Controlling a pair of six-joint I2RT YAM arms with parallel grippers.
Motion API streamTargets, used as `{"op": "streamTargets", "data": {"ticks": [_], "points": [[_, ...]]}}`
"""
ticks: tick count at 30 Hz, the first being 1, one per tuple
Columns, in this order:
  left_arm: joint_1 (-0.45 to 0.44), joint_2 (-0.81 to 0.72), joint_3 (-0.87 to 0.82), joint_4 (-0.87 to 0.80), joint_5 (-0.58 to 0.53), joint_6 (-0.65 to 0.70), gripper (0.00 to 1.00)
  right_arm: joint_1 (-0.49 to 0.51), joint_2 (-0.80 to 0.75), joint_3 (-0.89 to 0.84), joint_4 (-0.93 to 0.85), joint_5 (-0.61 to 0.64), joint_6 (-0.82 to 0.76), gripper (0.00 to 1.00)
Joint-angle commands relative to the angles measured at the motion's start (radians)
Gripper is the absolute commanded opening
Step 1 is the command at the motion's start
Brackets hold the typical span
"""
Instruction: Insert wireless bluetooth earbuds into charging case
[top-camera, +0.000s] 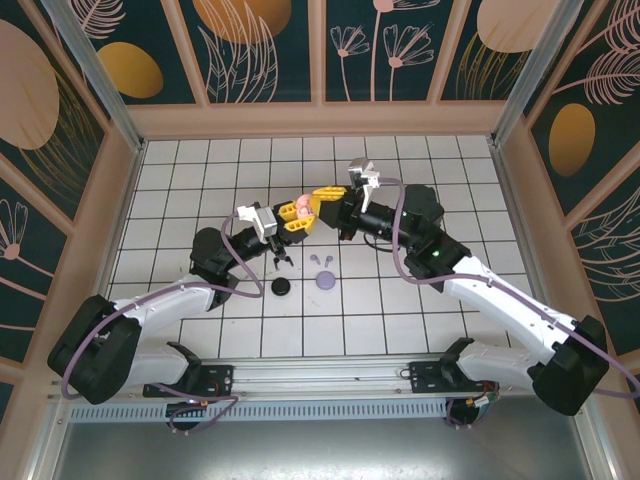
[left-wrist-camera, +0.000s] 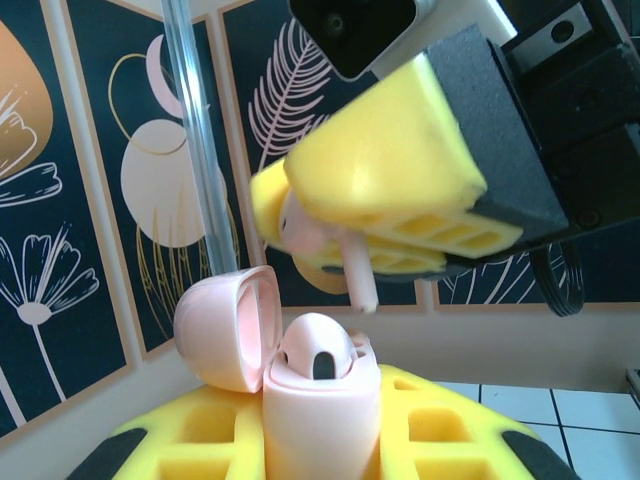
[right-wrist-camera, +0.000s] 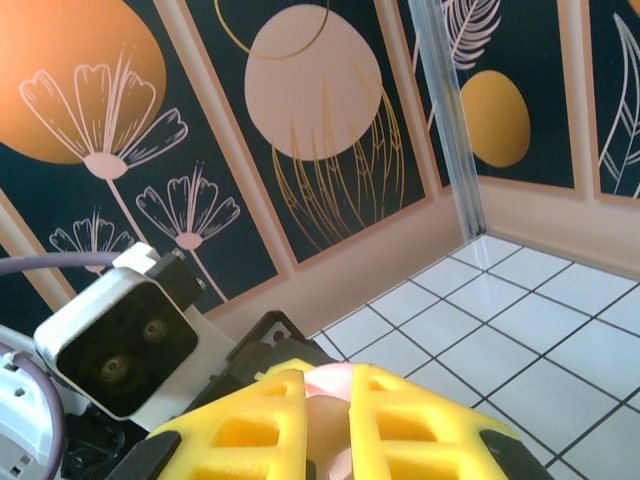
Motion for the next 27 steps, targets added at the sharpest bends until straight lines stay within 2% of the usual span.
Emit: {"op": "streamTargets", "data": {"ticks": [1, 27], "points": [[-0.008, 0.009, 0.029, 0.034, 0.015, -0.004, 0.0, 0.006, -0.032, 0.027, 0.068, 0.023, 0.01, 0.14], [-0.009, 0.016, 0.047, 0.038, 0.01, 0.0, 0.0, 0.011, 0.047, 0.014, 0.04, 0.066, 0.002, 0.11]]}}
